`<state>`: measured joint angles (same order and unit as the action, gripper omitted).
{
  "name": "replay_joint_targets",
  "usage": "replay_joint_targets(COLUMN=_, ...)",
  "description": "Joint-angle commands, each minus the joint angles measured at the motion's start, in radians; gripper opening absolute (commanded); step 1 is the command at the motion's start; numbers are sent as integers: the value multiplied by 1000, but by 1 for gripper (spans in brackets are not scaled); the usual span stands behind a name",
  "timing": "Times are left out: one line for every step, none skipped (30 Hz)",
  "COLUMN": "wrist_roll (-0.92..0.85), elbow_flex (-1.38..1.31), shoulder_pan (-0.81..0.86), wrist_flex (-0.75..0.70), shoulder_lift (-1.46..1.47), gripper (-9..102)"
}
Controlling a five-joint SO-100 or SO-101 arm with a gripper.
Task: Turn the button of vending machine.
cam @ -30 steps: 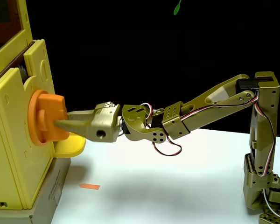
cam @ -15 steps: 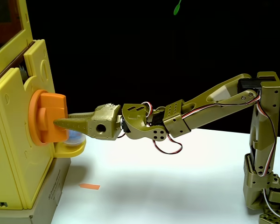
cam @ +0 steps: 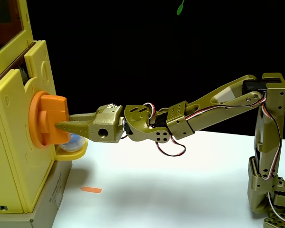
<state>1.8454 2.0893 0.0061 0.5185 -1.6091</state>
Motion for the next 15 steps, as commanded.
replay_joint_targets(wrist_roll=-28, elbow_flex=-15, shoulder_pan=9, wrist_flex=-14, shoulder_lift=-43, gripper=3)
replay_joint_targets(wrist_roll=-29, elbow_flex=-15, shoulder_pan=9, wrist_flex=-17, shoulder_lift=-41, gripper=7)
replay_joint_targets(wrist_roll=-29, elbow_flex=-14, shoulder_pan=9, wrist_flex=-17, shoulder_lift=-41, gripper=11)
replay_joint_targets(wrist_roll=-29, elbow_flex=-14, shoulder_pan=9, wrist_flex=-17, shoulder_lift=-41, gripper=12)
replay_joint_targets(wrist_roll=-29, elbow_flex=-12, shoulder_pan=6, wrist_flex=-15, shoulder_lift=-43, gripper=14)
replay_joint_targets(wrist_roll=-29, elbow_flex=-11, shoulder_pan=3, wrist_flex=-14, shoulder_lift=-48, gripper=16)
replay_joint_targets(wrist_roll=-29, elbow_flex=-9, shoulder_pan=2, wrist_flex=-14, shoulder_lift=-54, gripper=17)
replay_joint_targets(wrist_roll=-29, elbow_flex=-8, shoulder_pan=-2, wrist_flex=-12, shoulder_lift=-58, gripper=17)
replay_joint_targets(wrist_roll=-29, elbow_flex=-6, shoulder_pan=-3, wrist_flex=-12, shoulder_lift=-64, gripper=18)
replay_joint_targets(wrist_roll=-29, elbow_flex=-2, shoulder_pan=-5, wrist_flex=-12, shoulder_lift=-71, gripper=20)
replay_joint_targets(wrist_roll=-28, elbow_flex=8, shoulder_pan=-6, wrist_flex=-12, shoulder_lift=-80, gripper=21)
replay_joint_targets(wrist_roll=-29, elbow_flex=18, shoulder_pan=-8, wrist_flex=-12, shoulder_lift=-91, gripper=23)
replay_joint_targets(wrist_roll=-29, elbow_flex=31, shoulder_pan=-8, wrist_flex=-12, shoulder_lift=-103, gripper=24)
replay_joint_targets(wrist_roll=-31, elbow_flex=46, shoulder_pan=-6, wrist_flex=-12, shoulder_lift=-117, gripper=25)
replay_joint_targets(wrist_roll=-35, elbow_flex=61, shoulder_pan=-5, wrist_flex=-11, shoulder_lift=-129, gripper=26)
